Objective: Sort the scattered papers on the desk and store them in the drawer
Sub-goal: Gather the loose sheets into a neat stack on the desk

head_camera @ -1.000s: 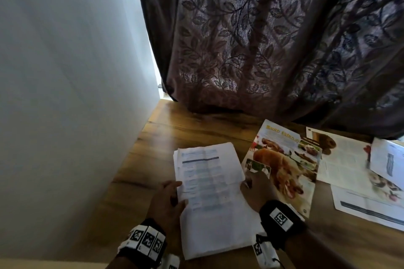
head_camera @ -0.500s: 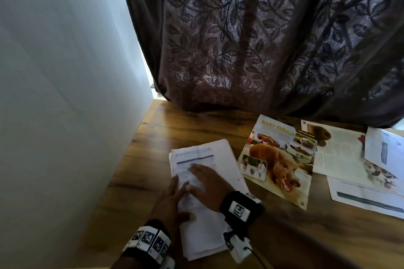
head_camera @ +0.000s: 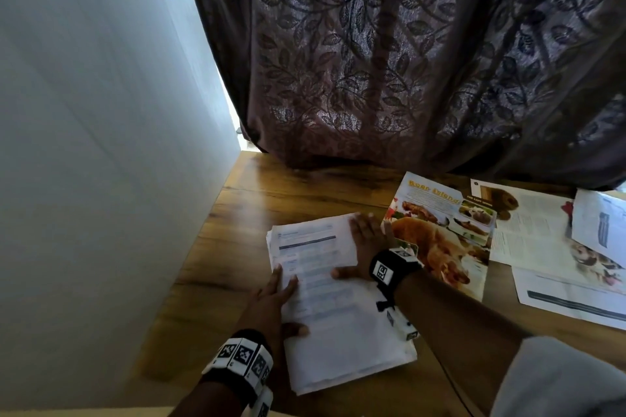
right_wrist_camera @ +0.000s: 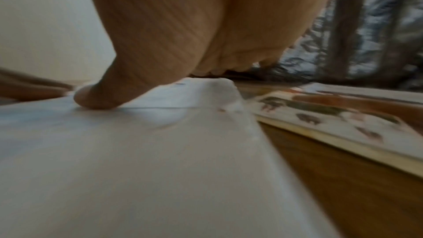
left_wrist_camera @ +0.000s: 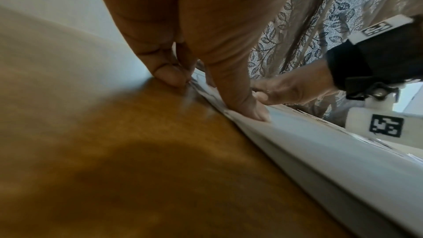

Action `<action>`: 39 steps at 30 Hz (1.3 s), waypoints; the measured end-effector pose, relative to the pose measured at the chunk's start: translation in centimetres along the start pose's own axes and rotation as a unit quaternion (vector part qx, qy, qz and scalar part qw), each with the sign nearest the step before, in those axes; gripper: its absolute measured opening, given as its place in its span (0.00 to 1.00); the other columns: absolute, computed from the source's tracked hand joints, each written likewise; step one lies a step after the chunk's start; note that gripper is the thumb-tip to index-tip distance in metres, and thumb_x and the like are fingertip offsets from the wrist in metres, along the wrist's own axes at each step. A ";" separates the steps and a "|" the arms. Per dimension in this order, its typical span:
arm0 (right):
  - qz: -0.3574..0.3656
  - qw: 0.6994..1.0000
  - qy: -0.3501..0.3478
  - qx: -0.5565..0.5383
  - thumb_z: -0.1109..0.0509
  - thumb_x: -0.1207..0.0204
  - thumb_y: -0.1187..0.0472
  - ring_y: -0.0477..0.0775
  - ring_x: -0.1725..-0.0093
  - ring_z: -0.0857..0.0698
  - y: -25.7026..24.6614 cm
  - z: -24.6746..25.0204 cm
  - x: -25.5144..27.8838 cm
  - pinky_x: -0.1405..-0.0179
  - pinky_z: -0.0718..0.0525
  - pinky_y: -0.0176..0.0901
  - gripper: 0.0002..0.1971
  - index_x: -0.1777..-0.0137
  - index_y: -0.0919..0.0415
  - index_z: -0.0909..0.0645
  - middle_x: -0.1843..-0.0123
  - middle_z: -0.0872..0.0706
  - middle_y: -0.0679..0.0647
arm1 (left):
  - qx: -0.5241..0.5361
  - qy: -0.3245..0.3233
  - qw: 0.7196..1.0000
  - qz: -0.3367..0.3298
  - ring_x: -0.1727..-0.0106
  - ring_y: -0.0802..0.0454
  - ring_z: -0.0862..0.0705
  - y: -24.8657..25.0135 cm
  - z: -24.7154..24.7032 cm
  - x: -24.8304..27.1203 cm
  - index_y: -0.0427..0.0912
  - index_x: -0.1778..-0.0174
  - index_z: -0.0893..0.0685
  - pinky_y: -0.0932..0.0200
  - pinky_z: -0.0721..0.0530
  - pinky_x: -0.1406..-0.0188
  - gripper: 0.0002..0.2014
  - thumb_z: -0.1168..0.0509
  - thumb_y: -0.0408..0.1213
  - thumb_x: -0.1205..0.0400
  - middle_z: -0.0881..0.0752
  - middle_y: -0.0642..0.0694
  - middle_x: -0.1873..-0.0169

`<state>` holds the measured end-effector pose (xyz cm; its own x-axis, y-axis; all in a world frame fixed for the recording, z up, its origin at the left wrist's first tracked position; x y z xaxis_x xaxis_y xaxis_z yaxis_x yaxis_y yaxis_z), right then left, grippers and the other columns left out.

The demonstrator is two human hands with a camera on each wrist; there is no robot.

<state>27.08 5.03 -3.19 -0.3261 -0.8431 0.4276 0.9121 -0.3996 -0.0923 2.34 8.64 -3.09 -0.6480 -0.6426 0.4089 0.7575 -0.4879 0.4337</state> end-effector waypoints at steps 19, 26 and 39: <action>0.081 0.995 -0.056 0.015 0.42 0.51 0.08 0.55 0.15 0.76 2.2 -5.3 10.7 0.21 0.77 0.71 0.75 0.16 0.47 0.79 0.16 0.80 0.46 | -0.173 -0.072 0.982 0.017 0.14 0.40 0.56 0.5 -0.3 1.3 0.54 0.18 0.75 0.43 0.42 0.17 0.77 0.22 0.69 0.46 0.76 0.50 0.19; 0.086 0.995 -0.048 0.009 0.41 0.49 0.09 0.55 0.14 0.73 1.9 -4.9 11.0 0.21 0.76 0.69 0.74 0.15 0.48 0.77 0.14 0.78 0.47 | -0.204 -0.085 0.975 0.022 0.14 0.39 0.53 1.3 0.3 1.8 0.46 0.20 0.79 0.42 0.38 0.17 0.80 0.21 0.68 0.45 0.78 0.48 0.20; 0.046 0.989 0.042 -0.133 0.42 0.32 0.17 0.49 0.15 0.73 7.0 -1.9 16.8 0.16 0.70 0.66 0.60 0.13 0.47 0.71 0.13 0.73 0.43 | -0.114 0.132 0.982 -0.077 0.23 0.46 0.32 9.9 3.0 1.5 0.48 0.15 0.44 0.48 0.27 0.26 0.42 0.39 0.64 0.21 0.32 0.47 0.20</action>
<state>27.49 -12.63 1.61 -0.2740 -0.9029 0.3311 0.8448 -0.3905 -0.3658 8.65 4.60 4.25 -0.7357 -0.6671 0.1169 0.6699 -0.6915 0.2702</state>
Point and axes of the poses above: each hand's wrist, its own x-axis away from the middle knuckle, its own z-axis out of the back of the hand, y = z × x, the point moved 7 cm from there along -x, towards the middle knuckle
